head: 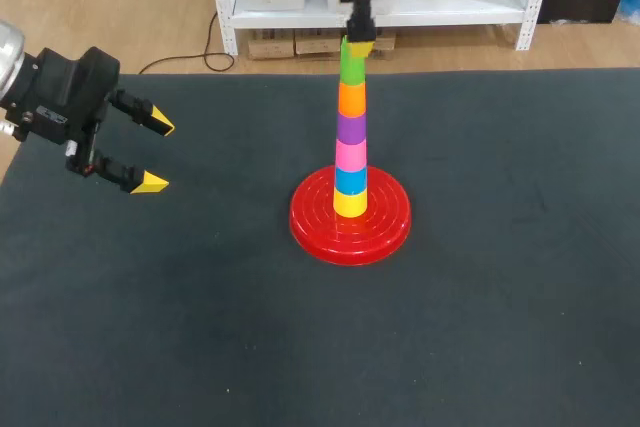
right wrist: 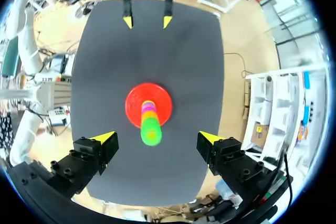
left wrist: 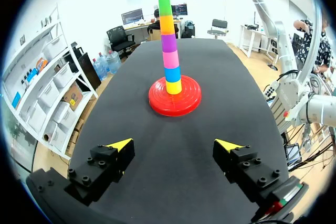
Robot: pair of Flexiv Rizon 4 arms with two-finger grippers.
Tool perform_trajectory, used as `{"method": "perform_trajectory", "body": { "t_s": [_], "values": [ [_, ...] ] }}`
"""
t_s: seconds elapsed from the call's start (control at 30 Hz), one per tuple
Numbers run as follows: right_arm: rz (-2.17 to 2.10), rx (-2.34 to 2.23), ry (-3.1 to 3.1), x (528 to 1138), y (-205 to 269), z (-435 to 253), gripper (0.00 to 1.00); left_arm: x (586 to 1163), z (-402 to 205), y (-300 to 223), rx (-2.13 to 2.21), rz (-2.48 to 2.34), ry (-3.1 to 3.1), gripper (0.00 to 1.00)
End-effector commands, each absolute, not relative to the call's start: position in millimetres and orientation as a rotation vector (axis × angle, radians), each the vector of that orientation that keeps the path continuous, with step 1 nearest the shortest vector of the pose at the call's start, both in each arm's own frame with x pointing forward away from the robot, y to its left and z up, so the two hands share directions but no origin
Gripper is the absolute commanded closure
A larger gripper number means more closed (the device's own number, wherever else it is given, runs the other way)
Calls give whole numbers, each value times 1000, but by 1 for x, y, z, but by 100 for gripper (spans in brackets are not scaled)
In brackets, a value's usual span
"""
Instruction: Pick up and stack the cylinders on the red base in this order: pink,purple,orange,green
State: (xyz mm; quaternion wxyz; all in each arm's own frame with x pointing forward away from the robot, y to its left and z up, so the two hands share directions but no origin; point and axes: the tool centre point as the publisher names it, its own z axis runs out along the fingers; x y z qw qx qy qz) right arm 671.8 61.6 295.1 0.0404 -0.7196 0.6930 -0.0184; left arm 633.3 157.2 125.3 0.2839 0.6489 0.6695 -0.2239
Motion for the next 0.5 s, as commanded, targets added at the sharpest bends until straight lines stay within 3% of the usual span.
{"method": "perform_trajectory", "body": {
  "t_s": [0.03,0.5],
  "values": [
    [30,-2007,2108,664,28,301,0,633,125,158,1736,-598,1791,0],
    [177,-1698,2177,663,-6,284,0,633,125,158,1736,-598,1791,0]
  ]
}}
